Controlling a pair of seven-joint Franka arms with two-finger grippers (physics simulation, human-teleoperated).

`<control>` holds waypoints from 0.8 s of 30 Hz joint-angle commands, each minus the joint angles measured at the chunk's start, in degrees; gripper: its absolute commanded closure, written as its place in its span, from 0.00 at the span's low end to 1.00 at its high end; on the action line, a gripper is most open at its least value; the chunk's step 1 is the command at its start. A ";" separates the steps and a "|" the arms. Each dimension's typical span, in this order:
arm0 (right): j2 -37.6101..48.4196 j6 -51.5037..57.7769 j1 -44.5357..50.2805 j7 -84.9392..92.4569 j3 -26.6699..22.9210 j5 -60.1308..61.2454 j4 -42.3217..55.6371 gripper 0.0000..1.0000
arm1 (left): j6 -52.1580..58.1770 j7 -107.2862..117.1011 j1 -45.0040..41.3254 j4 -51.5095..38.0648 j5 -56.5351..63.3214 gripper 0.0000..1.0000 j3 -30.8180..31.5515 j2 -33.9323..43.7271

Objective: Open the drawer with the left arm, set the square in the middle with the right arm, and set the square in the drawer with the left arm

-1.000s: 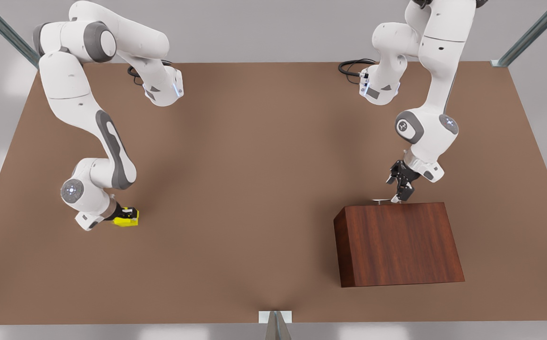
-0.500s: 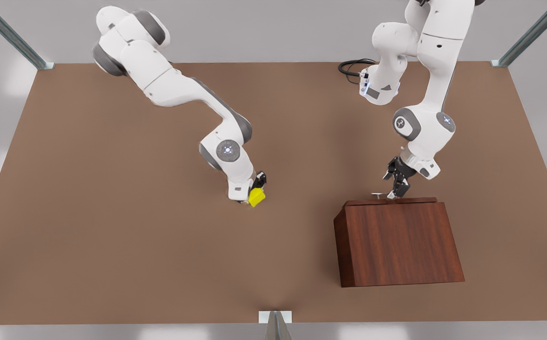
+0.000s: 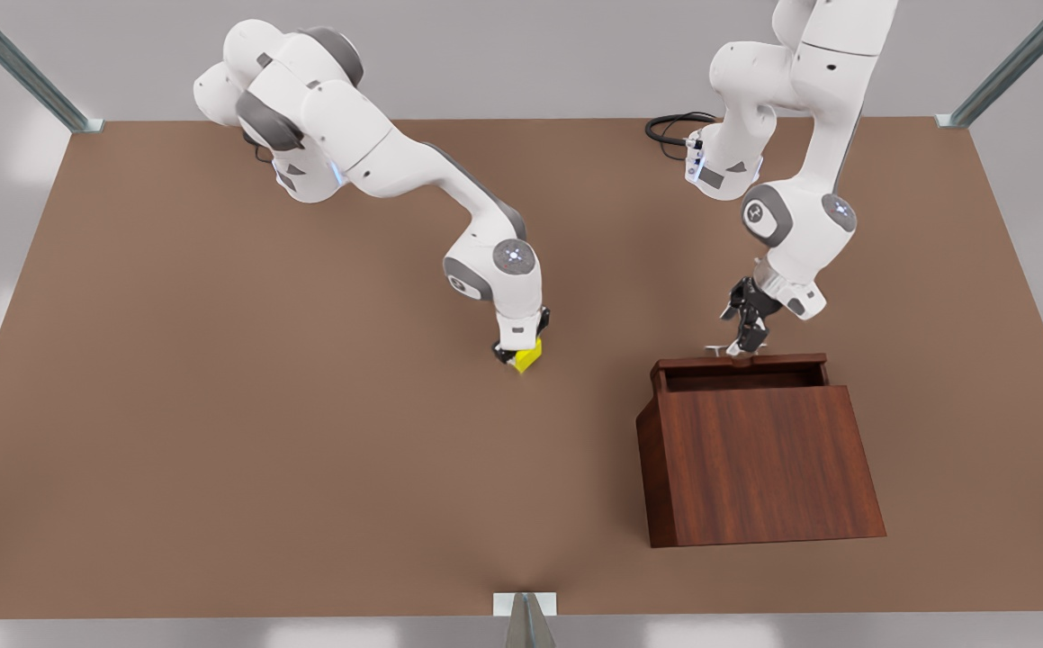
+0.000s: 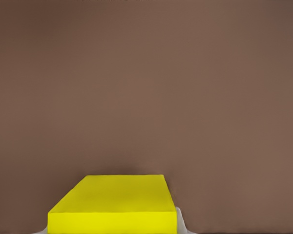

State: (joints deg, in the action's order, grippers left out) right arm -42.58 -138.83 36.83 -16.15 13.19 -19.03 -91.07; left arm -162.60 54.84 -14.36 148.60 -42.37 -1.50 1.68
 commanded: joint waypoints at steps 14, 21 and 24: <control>35.98 28.79 -38.05 2.00 -2.02 10.15 -6.05 0.00 | -0.26 -0.18 0.38 6.18 -0.17 0.00 -0.17 5.08; 37.04 36.60 -42.10 11.31 -11.61 19.99 -0.60 0.00 | 0.18 0.00 -0.23 9.87 -0.17 0.00 -0.08 8.77; 34.93 37.40 -42.10 12.46 -11.61 19.64 0.45 0.00 | 3.60 1.23 -1.02 12.41 -0.08 0.00 -0.26 15.97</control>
State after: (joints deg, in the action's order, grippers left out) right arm -7.89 -101.79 -5.32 -3.69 1.58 0.52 -90.52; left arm -158.26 56.07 -15.38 161.07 -42.54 -1.80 19.34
